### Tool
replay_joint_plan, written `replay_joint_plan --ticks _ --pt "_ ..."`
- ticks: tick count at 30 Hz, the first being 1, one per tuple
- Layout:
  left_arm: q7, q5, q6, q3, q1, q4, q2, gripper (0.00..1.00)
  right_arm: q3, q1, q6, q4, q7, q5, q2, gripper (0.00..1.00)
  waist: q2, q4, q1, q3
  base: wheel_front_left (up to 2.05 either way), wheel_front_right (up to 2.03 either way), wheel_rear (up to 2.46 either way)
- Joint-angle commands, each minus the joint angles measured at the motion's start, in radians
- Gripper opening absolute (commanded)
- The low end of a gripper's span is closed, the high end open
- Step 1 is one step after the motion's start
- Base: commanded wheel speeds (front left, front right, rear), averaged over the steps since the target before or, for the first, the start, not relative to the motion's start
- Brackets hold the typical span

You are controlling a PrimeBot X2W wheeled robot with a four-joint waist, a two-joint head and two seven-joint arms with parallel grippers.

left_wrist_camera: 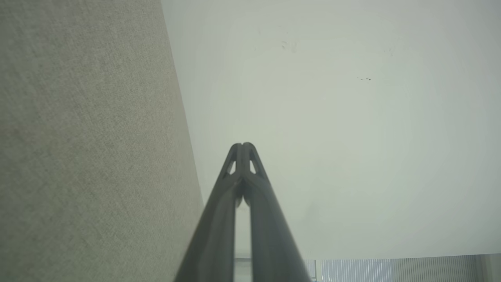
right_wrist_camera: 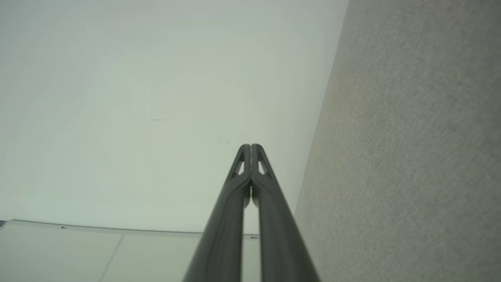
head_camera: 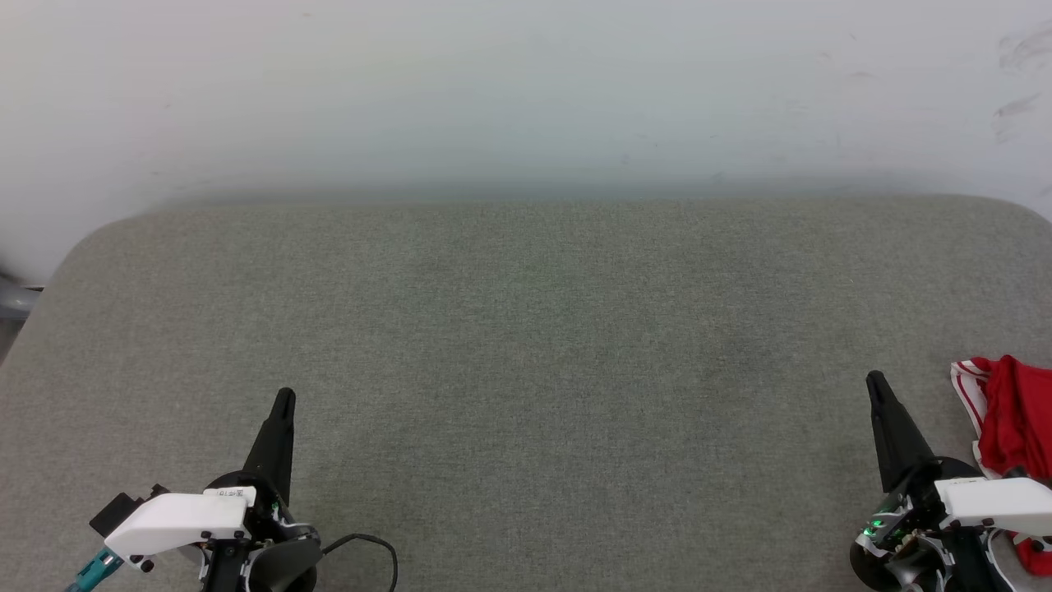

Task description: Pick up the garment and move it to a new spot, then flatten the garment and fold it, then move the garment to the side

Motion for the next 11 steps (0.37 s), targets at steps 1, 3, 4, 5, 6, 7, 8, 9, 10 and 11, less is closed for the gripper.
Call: replay_joint_plan --ticks 1,3,4,5,6,7,8,9,10,11 --pt "0.005 -0.004 -0.005 0.003 -0.011 0.001 -0.003 0.0 -0.001 -0.017 0.0 0.002 0.005 0.005 0.0 0.0 0.0 0.0 0.0 0.0 0.0 0.0 0.0" --pt "0.005 -0.003 -0.005 0.003 -0.01 0.001 -0.003 0.0 -0.002 -0.016 0.0 0.002 0.005 0.004 0.0 0.0 0.0 0.0 0.0 0.0 0.0 0.0 0.0" --pt "0.005 -0.003 -0.005 0.003 -0.01 0.001 -0.003 0.0 -0.002 -0.016 0.0 0.002 0.006 0.004 0.001 0.0 0.0 0.0 0.0 0.0 0.0 0.0 0.0" --pt "0.005 -0.003 -0.005 0.003 -0.01 0.001 -0.003 0.0 -0.002 -0.016 0.0 0.002 0.006 0.004 0.001 0.0 0.0 0.0 0.0 0.0 0.0 0.0 0.0" --pt "0.004 -0.003 -0.005 0.003 -0.01 0.001 -0.003 0.0 -0.002 -0.016 0.0 0.002 0.004 0.003 0.001 0.0 0.0 0.0 0.0 0.0 0.0 0.0 0.0" --pt "0.004 -0.003 -0.005 0.003 -0.01 0.001 -0.003 0.0 -0.003 -0.015 0.0 0.002 0.004 0.003 0.001 0.0 0.0 0.0 0.0 0.0 0.0 0.0 0.0" --pt "0.004 -0.004 -0.005 0.003 -0.01 0.001 -0.003 0.0 -0.003 -0.015 0.0 0.002 0.004 0.003 0.001 0.0 0.0 0.0 0.0 0.0 0.0 0.0 0.0" --pt "0.004 -0.004 -0.005 0.003 -0.01 0.001 -0.003 0.0 -0.003 -0.015 0.0 0.002 0.005 0.002 0.002 0.0 0.0 0.0 0.0 0.0 0.0 0.0 0.0" --pt "0.004 -0.004 -0.005 0.003 -0.01 0.001 -0.003 0.0 -0.003 -0.015 0.0 0.002 0.005 0.002 0.002 0.0 0.0 0.0 0.0 0.0 0.0 0.0 0.0" --pt "0.004 -0.004 -0.005 0.003 -0.01 0.001 -0.003 0.0 -0.003 -0.015 0.0 0.002 0.005 0.002 0.002 0.0 0.0 0.0 0.0 0.0 0.0 0.0 0.0"
